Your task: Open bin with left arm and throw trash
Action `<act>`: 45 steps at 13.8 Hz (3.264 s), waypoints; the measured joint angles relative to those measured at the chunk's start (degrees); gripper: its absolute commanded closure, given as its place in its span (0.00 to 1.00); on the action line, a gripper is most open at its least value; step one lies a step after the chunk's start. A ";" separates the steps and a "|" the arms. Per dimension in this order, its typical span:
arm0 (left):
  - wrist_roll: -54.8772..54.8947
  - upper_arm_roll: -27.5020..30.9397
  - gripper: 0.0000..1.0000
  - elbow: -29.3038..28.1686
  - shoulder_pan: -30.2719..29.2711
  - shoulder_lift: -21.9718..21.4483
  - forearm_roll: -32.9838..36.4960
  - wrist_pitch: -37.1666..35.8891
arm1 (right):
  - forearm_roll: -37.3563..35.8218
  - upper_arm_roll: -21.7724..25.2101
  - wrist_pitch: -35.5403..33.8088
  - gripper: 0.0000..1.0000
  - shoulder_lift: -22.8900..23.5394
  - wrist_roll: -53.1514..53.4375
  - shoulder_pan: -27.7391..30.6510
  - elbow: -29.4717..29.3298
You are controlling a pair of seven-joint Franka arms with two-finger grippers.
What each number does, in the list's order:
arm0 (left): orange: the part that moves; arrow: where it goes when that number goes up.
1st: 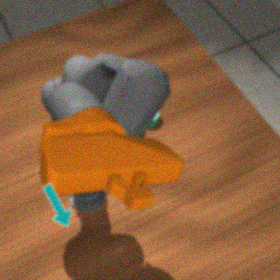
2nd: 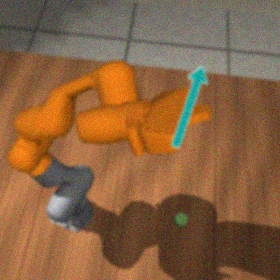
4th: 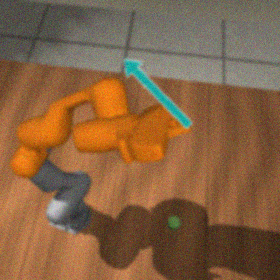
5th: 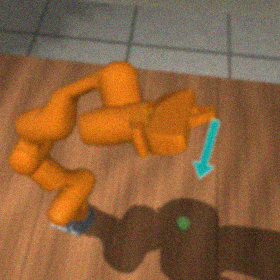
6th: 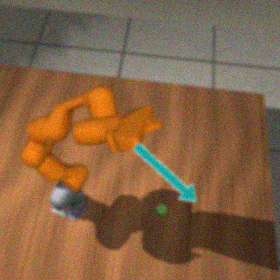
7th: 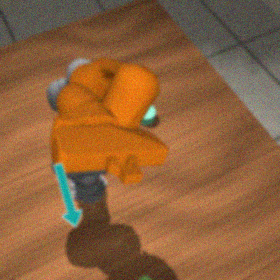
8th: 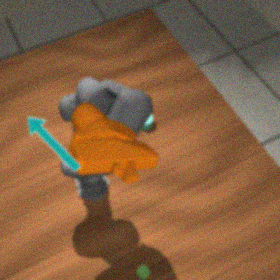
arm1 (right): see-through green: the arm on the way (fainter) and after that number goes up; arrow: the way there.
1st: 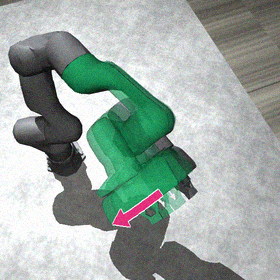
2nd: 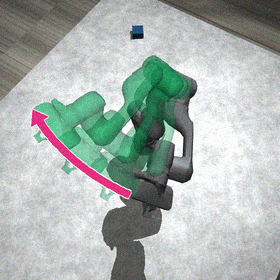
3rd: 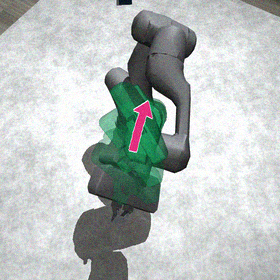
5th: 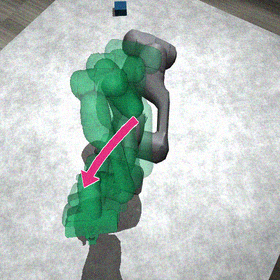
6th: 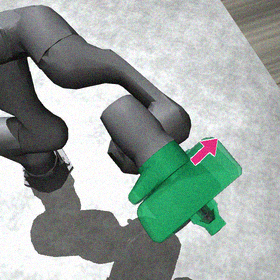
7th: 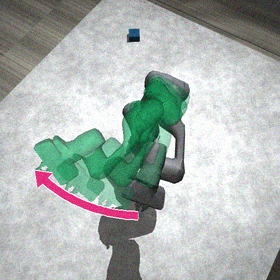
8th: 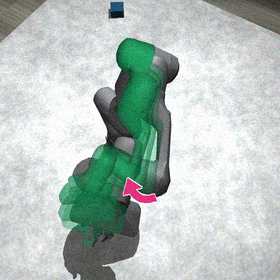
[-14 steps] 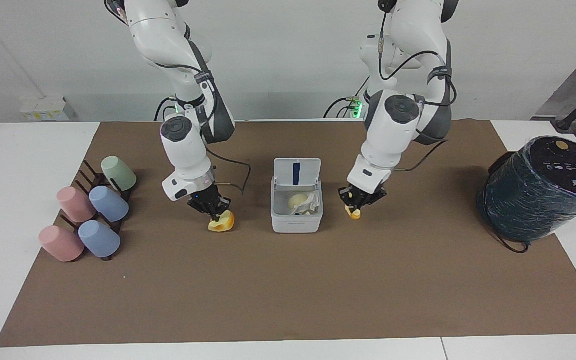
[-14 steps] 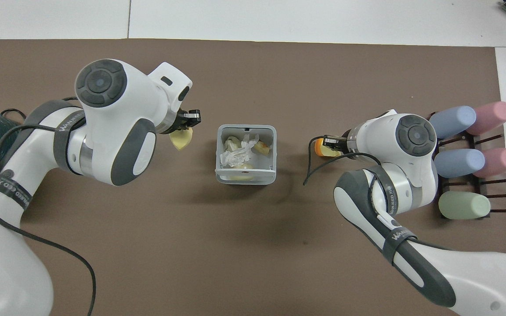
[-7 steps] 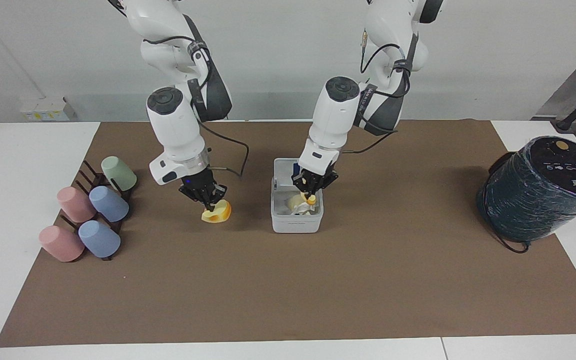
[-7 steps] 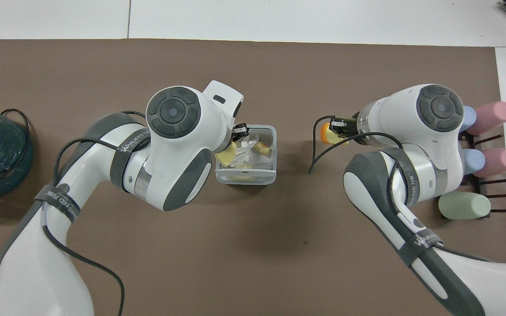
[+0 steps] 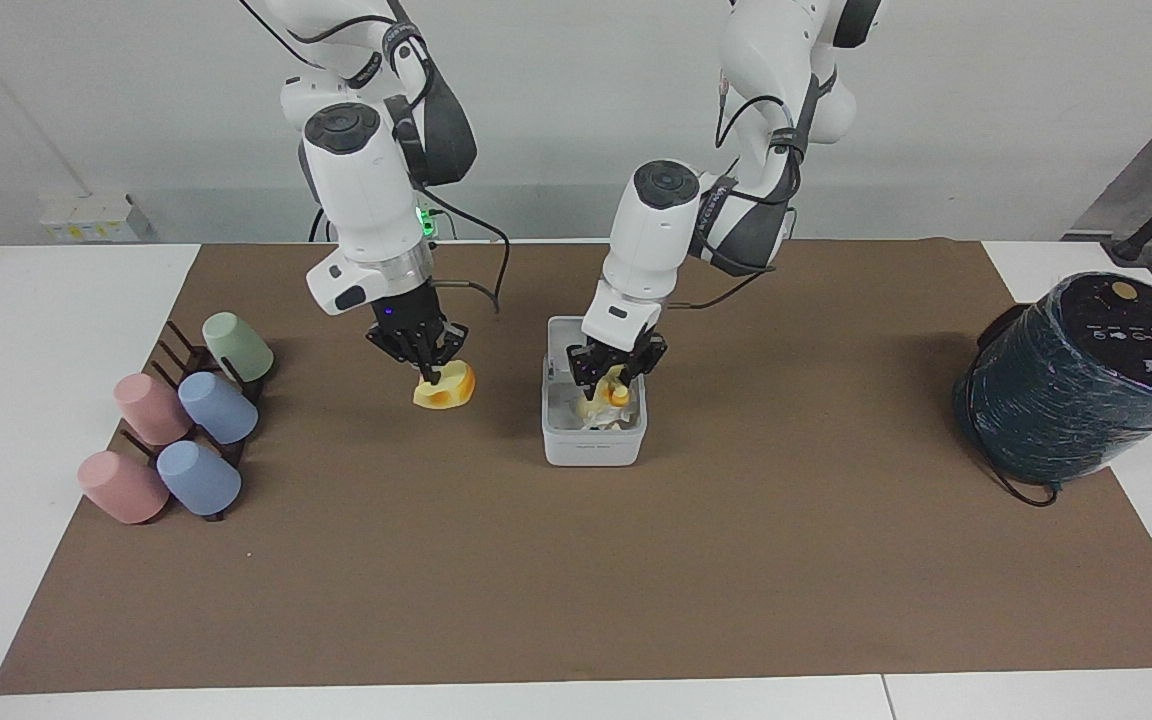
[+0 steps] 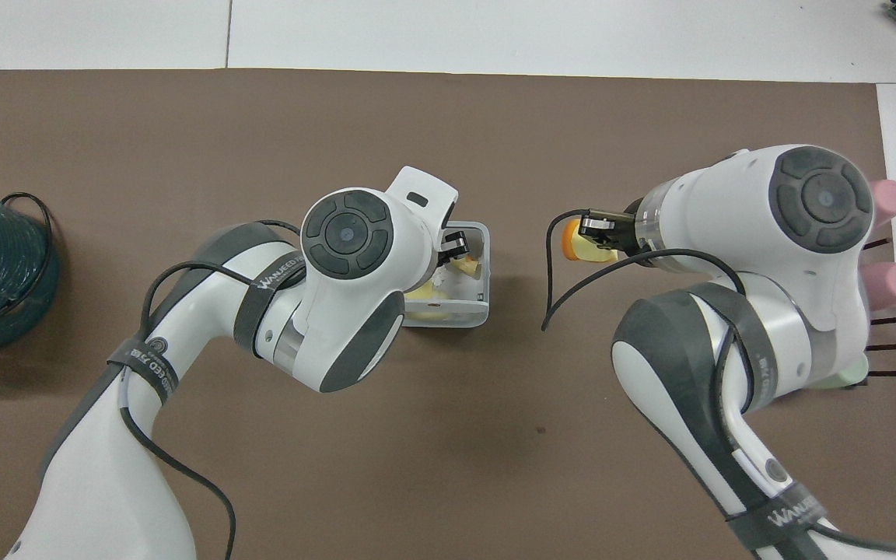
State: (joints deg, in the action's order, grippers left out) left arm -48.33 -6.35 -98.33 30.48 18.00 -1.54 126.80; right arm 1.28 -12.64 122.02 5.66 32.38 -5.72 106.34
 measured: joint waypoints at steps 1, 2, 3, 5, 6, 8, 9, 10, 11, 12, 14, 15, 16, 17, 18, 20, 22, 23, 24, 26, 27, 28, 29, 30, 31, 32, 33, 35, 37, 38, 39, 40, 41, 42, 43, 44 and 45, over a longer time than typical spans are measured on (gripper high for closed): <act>0.00 0.05 0.11 0.72 0.00 -0.02 0.00 -1.12 | 0.53 -0.04 1.02 1.00 0.24 1.58 -0.84 0.05; 0.00 0.09 0.11 1.46 -0.01 -0.07 0.00 -2.25 | 0.73 -0.06 2.07 1.00 0.62 3.28 -1.81 0.11; 0.00 0.11 0.11 2.05 -0.01 -0.12 0.00 -3.24 | 0.78 -0.09 3.17 1.00 1.14 5.19 -3.01 0.13; 0.00 0.15 0.11 2.58 -0.01 -0.17 0.00 -4.03 | 0.78 -0.14 5.14 1.00 2.24 9.11 -5.33 0.14; 0.00 0.21 0.11 2.76 -0.03 -0.17 0.00 -4.24 | 0.78 -0.16 5.54 1.00 2.63 10.32 -6.18 0.14; 0.00 0.64 0.11 4.18 -0.25 -0.27 0.04 -6.93 | 0.79 -0.18 5.97 1.00 2.95 11.74 -7.19 0.03; 0.06 0.91 0.11 5.64 -0.90 -0.54 0.19 -9.52 | 0.79 -0.18 6.15 1.00 3.11 12.63 -7.58 -0.17; 1.00 1.07 0.11 7.41 -2.45 -1.03 0.38 -12.73 | 0.79 -0.19 6.23 1.00 3.31 13.61 -8.03 -0.53; 3.41 1.19 0.11 9.19 -4.49 -1.52 0.45 -16.03 | 0.79 -0.21 6.24 1.00 3.53 14.52 -8.50 -0.99; 6.97 1.32 0.11 10.91 -6.96 -1.96 0.50 -19.27 | 0.80 -0.21 6.24 1.00 3.86 15.23 -9.05 -1.48; 15.70 1.55 0.11 12.61 -12.61 -2.60 0.56 -23.02 | 0.82 -0.24 6.86 1.00 4.70 16.14 -10.38 -2.12; 20.55 1.64 0.11 12.71 -15.55 -2.74 0.78 -23.66 | 0.82 -0.25 7.84 1.00 5.30 16.80 -11.24 -2.27; 25.49 1.69 0.11 12.72 -18.46 -2.76 1.09 -24.13 | 0.82 -0.27 8.63 0.98 5.95 17.14 -12.28 -2.35; 30.13 1.71 0.11 12.74 -21.33 -2.81 1.29 -24.40 | 0.82 -0.29 9.22 0.46 6.65 17.44 -13.60 -2.41; 33.83 1.73 0.10 12.81 -23.65 -2.97 1.34 -24.88 | 0.82 -0.31 9.60 0.07 7.19 17.80 -14.70 -2.48; 39.87 1.73 0.04 13.13 -27.34 -4.06 1.36 -26.80 | 0.82 -0.31 9.66 0.00 7.70 18.16 -15.77 -2.58; 42.31 1.71 0.00 13.37 -29.28 -6.29 1.36 -28.75 | 0.82 -0.30 9.65 0.00 7.73 18.70 -15.90 -2.64; 42.65 1.69 0.00 13.41 -29.57 -7.79 1.36 -29.88 | 0.82 -0.31 9.62 0.00 7.73 18.97 -16.04 -2.67; 42.65 1.64 0.00 13.41 -29.57 -9.21 1.37 -30.76 | 0.82 -0.30 9.60 0.00 7.73 19.06 -16.13 -2.70; 42.65 1.28 0.00 13.40 -29.54 -11.17 1.40 -31.37 | 0.62 -0.08 9.59 0.00 7.73 19.07 -15.99 -2.80; 42.65 1.16 0.00 13.37 -29.52 -11.51 1.40 -31.41 | 0.53 0.06 9.59 0.00 7.71 18.99 -15.67 -2.86; 42.65 1.07 0.00 13.30 -29.49 -11.53 1.40 -31.41 | 0.43 0.26 9.59 0.00 7.60 18.53 -15.13 -2.89; 42.65 1.00 0.00 13.14 -29.45 -11.47 1.40 -31.41 | 0.35 0.40 9.58 0.00 7.42 17.45 -14.28 -2.92; 42.65 0.89 0.00 13.05 -29.39 -11.38 1.40 -31.41 | 0.22 0.49 9.35 0.00 7.08 15.91 -13.14 -2.93; 42.65 0.77 0.00 12.96 -29.33 -11.35 1.40 -31.40 | -0.25 0.53 8.49 0.00 6.46 13.87 -11.54 -2.93; 42.65 0.63 0.00 12.84 -29.31 -11.36 1.40 -31.37 | -0.70 0.57 7.27 0.00 5.62 11.49 -9.76 -2.93; 42.65 0.52 0.00 12.52 -29.29 -11.40 1.40 -31.16 | -0.91 0.60 5.36 0.00 4.40 8.50 -7.78 -2.93; 42.65 0.35 0.00 11.23 -29.28 -11.63 1.40 -30.21 | -0.98 0.69 -0.26 0.00 0.82 2.47 -3.85 -2.89; 42.66 0.27 0.00 9.59 -29.27 -12.08 1.40 -29.49 | -1.00 0.74 -7.06 0.00 -3.61 -2.09 -0.27 -2.80; 42.67 0.24 0.00 9.12 -29.26 -12.27 1.40 -29.45 | -1.01 0.78 -9.85 0.00 -5.56 -3.67 1.26 -2.78; 42.68 0.22 0.00 8.84 -29.26 -12.43 1.40 -29.44 | -1.02 0.83 -12.06 0.00 -7.09 -5.11 2.69 -2.79; 42.69 0.22 0.00 8.63 -29.26 -12.62 1.40 -29.44 | -1.05 0.87 -14.10 0.00 -8.16 -6.92 4.06 -2.94; 42.69 0.21 0.00 8.53 -29.26 -12.77 1.40 -29.44 | -1.06 0.90 -16.15 0.00 -8.72 -8.84 5.25 -3.38; 42.69 0.21 0.00 8.49 -29.26 -12.90 1.40 -29.43 | -1.22 0.95 -18.62 0.00 -8.84 -10.85 6.40 -4.50; 42.69 0.19 0.00 8.49 -29.26 -12.98 1.40 -29.43 | -1.64 0.99 -20.66 0.00 -8.70 -12.00 7.29 -5.86; 42.69 0.17 0.00 8.46 -29.26 -13.02 1.40 -29.43 | -2.16 1.00 -22.73 0.00 -8.38 -12.62 7.97 -7.48; 42.69 0.16 0.00 8.43 -29.26 -13.04 1.40 -29.43 | -2.53 1.01 -24.68 0.00 -7.88 -13.27 8.53 -9.18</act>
State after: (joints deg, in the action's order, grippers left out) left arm -5.64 -6.19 -89.90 1.22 4.97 -0.14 97.37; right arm -1.25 -11.63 97.33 -2.22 19.11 2.81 97.16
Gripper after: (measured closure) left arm 0.000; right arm 0.000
